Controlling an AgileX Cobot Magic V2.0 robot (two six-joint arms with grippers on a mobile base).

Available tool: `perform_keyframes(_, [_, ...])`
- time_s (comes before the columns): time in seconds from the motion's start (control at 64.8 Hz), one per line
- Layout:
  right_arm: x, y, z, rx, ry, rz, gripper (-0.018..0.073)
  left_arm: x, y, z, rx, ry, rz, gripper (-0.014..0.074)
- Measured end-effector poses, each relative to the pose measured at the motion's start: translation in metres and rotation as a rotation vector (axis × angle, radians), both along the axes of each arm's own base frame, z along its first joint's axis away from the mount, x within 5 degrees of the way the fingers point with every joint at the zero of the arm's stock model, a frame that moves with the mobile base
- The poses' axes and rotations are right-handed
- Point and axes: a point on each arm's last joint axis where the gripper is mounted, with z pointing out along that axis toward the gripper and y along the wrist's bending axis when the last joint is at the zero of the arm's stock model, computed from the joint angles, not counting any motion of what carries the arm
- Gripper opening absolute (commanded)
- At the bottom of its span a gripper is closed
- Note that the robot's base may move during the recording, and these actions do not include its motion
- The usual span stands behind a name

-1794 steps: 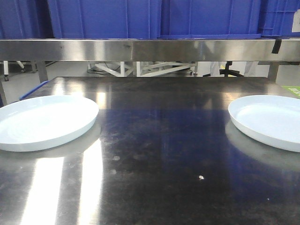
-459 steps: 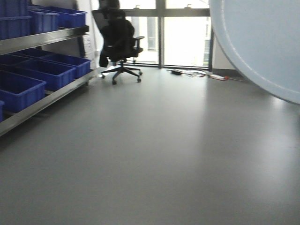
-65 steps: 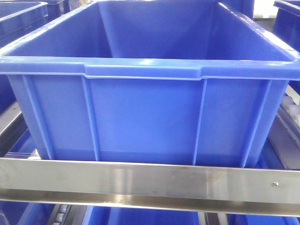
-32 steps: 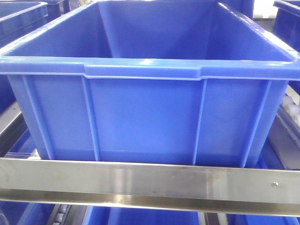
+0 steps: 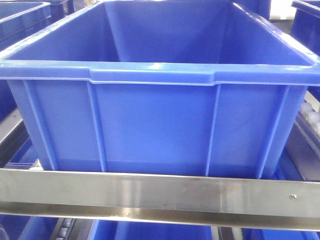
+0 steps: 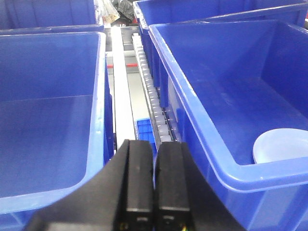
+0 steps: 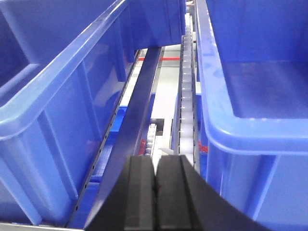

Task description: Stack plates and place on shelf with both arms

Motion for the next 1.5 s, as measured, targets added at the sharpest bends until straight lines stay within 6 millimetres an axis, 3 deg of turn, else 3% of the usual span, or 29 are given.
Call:
perform_keyframes(0.571, [0.000,0.000,0.000,-0.002,-0.004,0.000,0.0048,-0.002,0.002,-0.002,0.053,-0.022,0.015,0.0082])
perform_keyframes(0.879, [0.000,0.000,0.000,-0.002,-0.004,0.000,0.0048,-0.027,0.012,-0.036,0.072,-0.132,0.087,0.0082])
perform_keyframes(1.095, [0.000,0.000,0.000,-0.002,-0.005,0.000,0.0048,-0.028,0.013,-0.071,0.075,-0.080,0.085,0.0082])
perform_keyframes(1.496, [0.000,0.000,0.000,-0.002,-0.005,0.000,0.0048,-0.028,0.013,-0.070,0.063,-0.090,0.085,0.0082])
